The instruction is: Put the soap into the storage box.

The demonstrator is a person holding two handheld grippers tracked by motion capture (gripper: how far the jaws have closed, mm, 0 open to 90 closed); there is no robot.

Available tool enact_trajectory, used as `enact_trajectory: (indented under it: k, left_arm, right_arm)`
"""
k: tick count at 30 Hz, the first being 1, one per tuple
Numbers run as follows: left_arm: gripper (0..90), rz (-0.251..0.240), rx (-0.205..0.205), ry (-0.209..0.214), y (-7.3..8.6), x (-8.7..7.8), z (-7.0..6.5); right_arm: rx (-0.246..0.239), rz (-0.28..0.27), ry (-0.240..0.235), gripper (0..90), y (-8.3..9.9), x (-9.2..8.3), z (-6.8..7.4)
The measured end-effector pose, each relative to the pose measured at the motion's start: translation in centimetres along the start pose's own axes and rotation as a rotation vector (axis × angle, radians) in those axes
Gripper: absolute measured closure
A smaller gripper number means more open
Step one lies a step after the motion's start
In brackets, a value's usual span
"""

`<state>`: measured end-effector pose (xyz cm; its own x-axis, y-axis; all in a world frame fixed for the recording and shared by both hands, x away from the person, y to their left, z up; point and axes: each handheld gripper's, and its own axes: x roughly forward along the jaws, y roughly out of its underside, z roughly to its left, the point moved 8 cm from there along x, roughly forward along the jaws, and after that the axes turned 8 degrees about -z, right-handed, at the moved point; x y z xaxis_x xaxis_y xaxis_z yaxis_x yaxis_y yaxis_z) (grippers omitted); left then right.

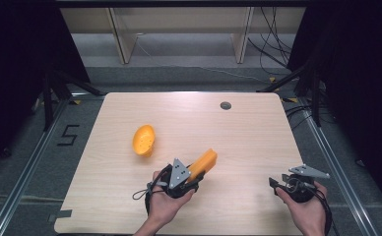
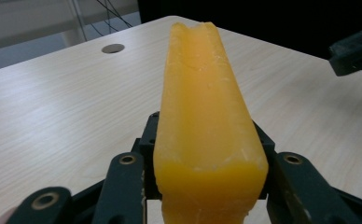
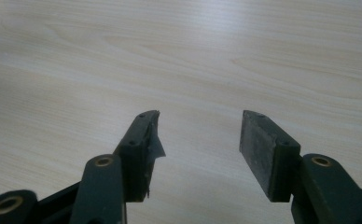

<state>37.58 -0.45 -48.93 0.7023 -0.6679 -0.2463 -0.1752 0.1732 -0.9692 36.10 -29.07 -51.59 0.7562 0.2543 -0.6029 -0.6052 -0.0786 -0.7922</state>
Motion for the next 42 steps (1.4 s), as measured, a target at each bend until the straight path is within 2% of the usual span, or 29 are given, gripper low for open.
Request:
enact_trajectory:
  k: [2,3,5,8,9,12,14,15,17,22,23,24,25,26,27,29,30,31,33,36,37,40,41,42]
  left_arm:
    - [60.2,-0.014,-0.011,-0.031,-0.1,-0.3,0.9]
    - [60.2,-0.018,-0.014,-0.038,-0.1,-0.4,1.2]
    - [60.2,-0.021,-0.018,-0.06,0.0,-0.6,1.8]
    - [60.2,-0.027,-0.028,-0.078,0.0,-0.9,2.4]
    - [60.2,-0.032,-0.038,-0.1,0.0,-1.1,3.1]
    - [60.2,-0.045,-0.045,-0.134,-0.3,-1.5,4.1]
    - [60.2,-0.051,-0.036,-0.16,-0.5,-1.8,4.8]
    - [60.2,-0.051,-0.036,-0.16,-0.5,-1.8,4.8]
    - [60.2,-0.053,-0.028,-0.195,-0.7,-2.1,5.7]
    - [60.2,-0.067,-0.043,-0.237,-0.9,-2.5,6.7]
    - [60.2,-0.072,-0.051,-0.252,-0.9,-2.6,7.0]
    - [60.2,-0.082,-0.053,-0.29,-1.1,-2.8,7.8]
    - [60.2,-0.08,-0.073,-0.303,-1.1,-3.0,8.0]
    - [60.2,-0.08,-0.073,-0.303,-1.1,-3.0,8.0]
    - [60.2,-0.091,-0.091,-0.324,-1.2,-3.1,8.5]
    - [60.2,-0.097,-0.091,-0.364,-1.3,-3.3,9.3]
    - [60.2,-0.097,-0.091,-0.364,-1.3,-3.3,9.3]
    - [60.2,-0.099,-0.101,-0.392,-1.3,-3.4,9.8]
    - [60.2,-0.104,-0.113,-0.416,-1.4,-3.6,10.4]
    - [60.2,-0.114,-0.124,-0.436,-1.4,-3.6,10.9]
    - [60.2,-0.12,-0.136,-0.455,-1.5,-3.6,11.5]
    - [60.2,-0.126,-0.143,-0.478,-1.6,-3.6,12.1]
    - [60.2,-0.139,-0.151,-0.507,-1.6,-3.6,12.7]
    - [60.2,-0.139,-0.151,-0.507,-1.6,-3.6,12.7]
  right_arm:
    - [0.001,0.004,-0.002,47.4,0.0,0.0,0.0]
    - [0.002,-0.014,-0.006,47.4,-0.1,0.1,0.1]
    - [0.008,0.004,-0.003,47.4,0.0,0.0,0.1]
    - [0.001,0.004,0.0,47.3,0.0,0.0,0.0]
    - [0.001,-0.008,-0.006,47.2,0.0,0.1,0.0]
    - [-0.002,0.002,-0.002,47.2,0.0,0.0,0.0]
    - [-0.004,0.002,-0.005,47.1,0.0,0.0,0.0]
    - [-0.004,0.002,-0.005,47.1,0.0,0.0,0.0]
    - [0.003,0.009,-0.001,47.1,0.1,0.0,0.0]
    - [-0.004,0.004,0.001,47.0,0.0,0.0,0.0]
    - [-0.005,0.004,0.001,47.1,0.1,0.0,0.0]
    - [-0.003,0.0,0.016,47.0,0.1,0.2,0.0]
    - [-0.001,0.002,0.018,47.0,0.1,0.2,0.0]
    - [-0.012,-0.001,0.012,47.0,0.1,0.2,-0.1]
    - [-0.011,-0.005,0.002,47.0,0.1,0.2,-0.1]
    - [-0.005,-0.006,-0.007,46.9,0.1,0.2,0.1]
    - [-0.004,-0.006,-0.004,46.9,0.0,0.2,0.1]
    - [-0.019,-0.01,0.003,46.9,0.0,0.3,-0.1]
    - [-0.013,0.0,0.013,46.9,0.1,0.3,-0.1]
    - [-0.008,-0.003,-0.001,46.8,0.1,0.2,0.0]
    - [-0.002,-0.004,-0.007,46.8,0.1,0.2,0.1]
    - [-0.003,-0.003,-0.009,46.8,0.1,0.2,0.1]
    - [-0.005,-0.002,-0.006,46.8,0.1,0.2,0.1]
    - [-0.007,-0.002,-0.005,46.8,0.1,0.2,0.1]
